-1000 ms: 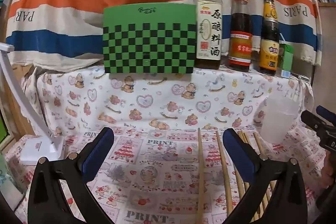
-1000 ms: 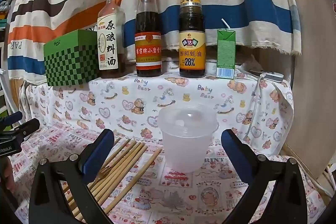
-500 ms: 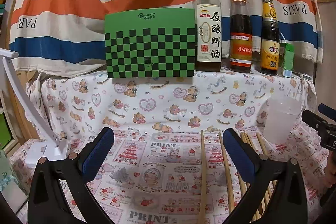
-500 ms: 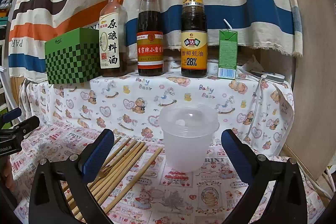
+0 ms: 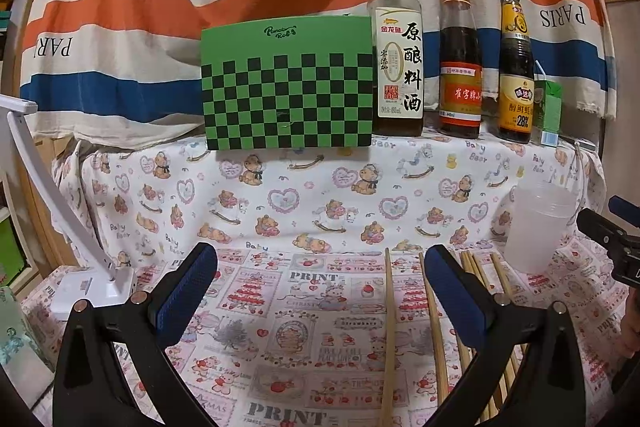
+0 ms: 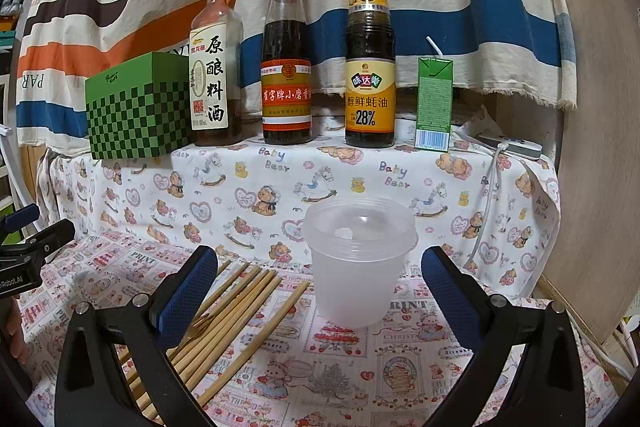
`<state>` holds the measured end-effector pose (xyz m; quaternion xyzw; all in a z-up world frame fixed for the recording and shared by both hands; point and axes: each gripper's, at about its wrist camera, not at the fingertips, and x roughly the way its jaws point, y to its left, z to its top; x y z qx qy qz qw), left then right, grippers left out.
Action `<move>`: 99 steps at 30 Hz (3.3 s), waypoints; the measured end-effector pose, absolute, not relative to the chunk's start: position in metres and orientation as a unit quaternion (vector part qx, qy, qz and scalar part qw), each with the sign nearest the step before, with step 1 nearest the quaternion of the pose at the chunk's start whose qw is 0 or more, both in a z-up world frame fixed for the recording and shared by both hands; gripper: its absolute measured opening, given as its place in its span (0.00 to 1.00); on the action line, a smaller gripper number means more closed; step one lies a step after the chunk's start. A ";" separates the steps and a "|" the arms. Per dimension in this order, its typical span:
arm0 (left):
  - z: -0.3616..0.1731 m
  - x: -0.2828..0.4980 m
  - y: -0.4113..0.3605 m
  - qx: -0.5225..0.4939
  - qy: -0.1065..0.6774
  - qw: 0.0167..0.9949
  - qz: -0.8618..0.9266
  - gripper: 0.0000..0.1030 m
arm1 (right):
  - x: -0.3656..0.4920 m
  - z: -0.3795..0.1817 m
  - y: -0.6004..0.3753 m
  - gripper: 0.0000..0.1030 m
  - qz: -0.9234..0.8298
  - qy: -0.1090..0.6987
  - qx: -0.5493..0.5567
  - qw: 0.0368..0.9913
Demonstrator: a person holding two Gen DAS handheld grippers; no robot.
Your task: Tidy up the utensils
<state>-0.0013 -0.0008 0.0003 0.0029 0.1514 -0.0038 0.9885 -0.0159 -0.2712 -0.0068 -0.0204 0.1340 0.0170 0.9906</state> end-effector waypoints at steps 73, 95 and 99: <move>-0.001 0.000 0.004 0.005 0.155 0.988 0.009 1.00 | -0.017 -0.007 -0.268 1.00 0.032 0.136 -0.029 0.990; -0.001 -0.003 0.006 -0.004 0.151 0.988 0.009 1.00 | -0.017 -0.007 -0.267 1.00 0.029 0.137 -0.032 0.990; 0.002 -0.006 0.001 0.053 0.142 0.988 0.037 1.00 | -0.015 -0.008 -0.267 1.00 0.016 0.142 -0.036 0.989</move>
